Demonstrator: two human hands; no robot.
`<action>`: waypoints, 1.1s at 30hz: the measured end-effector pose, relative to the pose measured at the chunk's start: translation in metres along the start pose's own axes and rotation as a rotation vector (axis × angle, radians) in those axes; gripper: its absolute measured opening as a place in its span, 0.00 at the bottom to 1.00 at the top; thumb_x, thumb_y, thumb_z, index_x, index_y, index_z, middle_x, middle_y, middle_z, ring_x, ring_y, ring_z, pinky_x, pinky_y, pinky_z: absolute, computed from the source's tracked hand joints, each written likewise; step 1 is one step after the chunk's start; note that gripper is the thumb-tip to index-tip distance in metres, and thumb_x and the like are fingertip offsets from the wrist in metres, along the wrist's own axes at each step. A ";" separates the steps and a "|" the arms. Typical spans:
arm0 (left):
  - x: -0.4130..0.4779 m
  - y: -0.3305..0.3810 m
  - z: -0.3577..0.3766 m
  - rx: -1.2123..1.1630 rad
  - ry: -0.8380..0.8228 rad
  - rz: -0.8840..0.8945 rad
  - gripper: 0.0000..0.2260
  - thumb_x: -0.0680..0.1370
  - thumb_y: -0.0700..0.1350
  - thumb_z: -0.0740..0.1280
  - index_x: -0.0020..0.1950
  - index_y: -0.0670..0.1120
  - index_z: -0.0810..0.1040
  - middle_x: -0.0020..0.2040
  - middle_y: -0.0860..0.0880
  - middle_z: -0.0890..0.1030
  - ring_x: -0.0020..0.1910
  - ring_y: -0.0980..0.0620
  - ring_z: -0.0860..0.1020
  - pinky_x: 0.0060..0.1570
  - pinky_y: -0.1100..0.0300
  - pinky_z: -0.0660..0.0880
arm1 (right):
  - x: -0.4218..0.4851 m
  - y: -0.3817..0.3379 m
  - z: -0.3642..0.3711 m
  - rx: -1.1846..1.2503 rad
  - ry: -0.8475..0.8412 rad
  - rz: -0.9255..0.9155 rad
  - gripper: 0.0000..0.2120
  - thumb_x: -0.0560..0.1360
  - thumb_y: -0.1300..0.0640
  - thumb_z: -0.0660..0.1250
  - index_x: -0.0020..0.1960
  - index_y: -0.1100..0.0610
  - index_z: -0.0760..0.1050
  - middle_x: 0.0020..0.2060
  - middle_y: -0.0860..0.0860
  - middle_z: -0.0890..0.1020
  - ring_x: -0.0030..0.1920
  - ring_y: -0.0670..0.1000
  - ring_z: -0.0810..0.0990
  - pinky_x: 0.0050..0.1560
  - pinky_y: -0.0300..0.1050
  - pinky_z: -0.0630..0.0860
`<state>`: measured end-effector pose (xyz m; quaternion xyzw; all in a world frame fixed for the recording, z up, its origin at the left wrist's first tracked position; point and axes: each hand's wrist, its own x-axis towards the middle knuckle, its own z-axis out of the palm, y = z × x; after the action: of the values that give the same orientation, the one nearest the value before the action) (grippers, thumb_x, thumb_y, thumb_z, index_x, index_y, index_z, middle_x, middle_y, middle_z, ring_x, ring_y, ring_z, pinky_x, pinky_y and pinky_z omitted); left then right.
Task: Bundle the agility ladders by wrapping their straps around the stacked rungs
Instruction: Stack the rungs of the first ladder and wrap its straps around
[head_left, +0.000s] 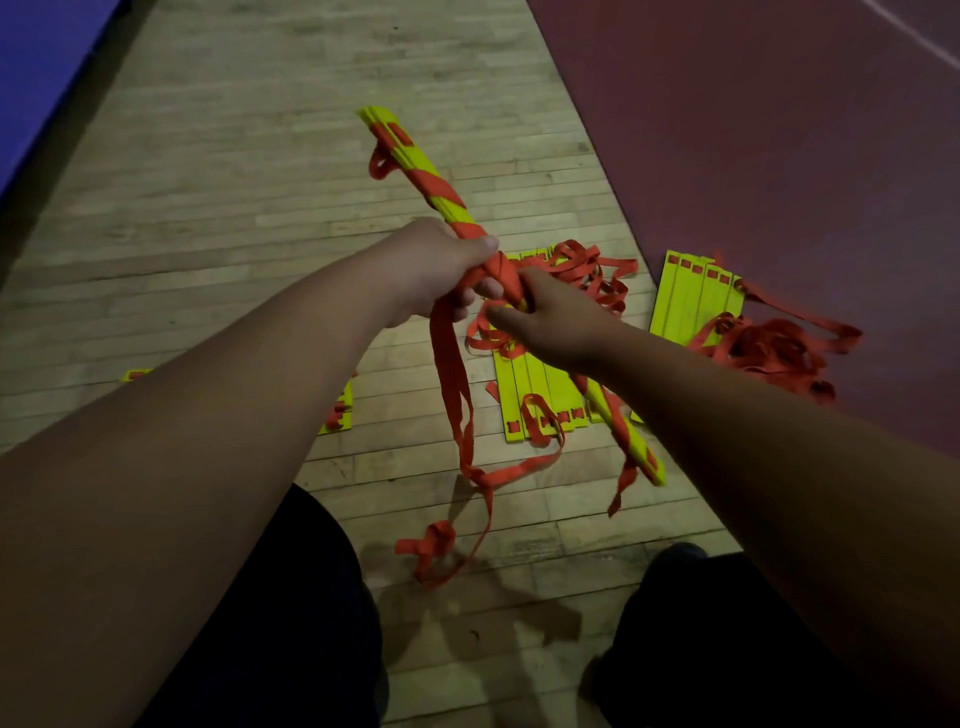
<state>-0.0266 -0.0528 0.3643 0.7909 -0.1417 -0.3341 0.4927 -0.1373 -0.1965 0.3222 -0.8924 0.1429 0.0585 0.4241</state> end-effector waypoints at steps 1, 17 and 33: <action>0.001 -0.001 -0.004 -0.009 -0.004 0.007 0.15 0.88 0.51 0.66 0.52 0.41 0.84 0.39 0.49 0.87 0.29 0.56 0.74 0.31 0.60 0.78 | 0.000 -0.001 -0.002 0.070 -0.007 0.015 0.20 0.82 0.43 0.70 0.69 0.52 0.73 0.52 0.50 0.82 0.50 0.49 0.82 0.48 0.48 0.79; -0.006 0.005 0.000 0.228 0.005 -0.021 0.33 0.82 0.72 0.62 0.52 0.41 0.84 0.36 0.47 0.87 0.28 0.50 0.79 0.32 0.56 0.81 | 0.006 -0.004 -0.003 0.088 -0.018 0.098 0.09 0.84 0.59 0.64 0.65 0.56 0.75 0.47 0.55 0.81 0.42 0.53 0.80 0.42 0.52 0.79; 0.002 -0.007 -0.013 0.096 -0.078 0.093 0.21 0.87 0.60 0.65 0.49 0.44 0.81 0.33 0.49 0.80 0.26 0.54 0.70 0.32 0.58 0.77 | -0.004 -0.005 -0.025 0.645 -0.388 0.190 0.06 0.83 0.60 0.69 0.59 0.61 0.78 0.41 0.57 0.83 0.38 0.56 0.84 0.41 0.52 0.82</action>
<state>-0.0168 -0.0415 0.3608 0.7926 -0.2135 -0.3341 0.4633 -0.1403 -0.2117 0.3426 -0.6683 0.1531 0.2175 0.6947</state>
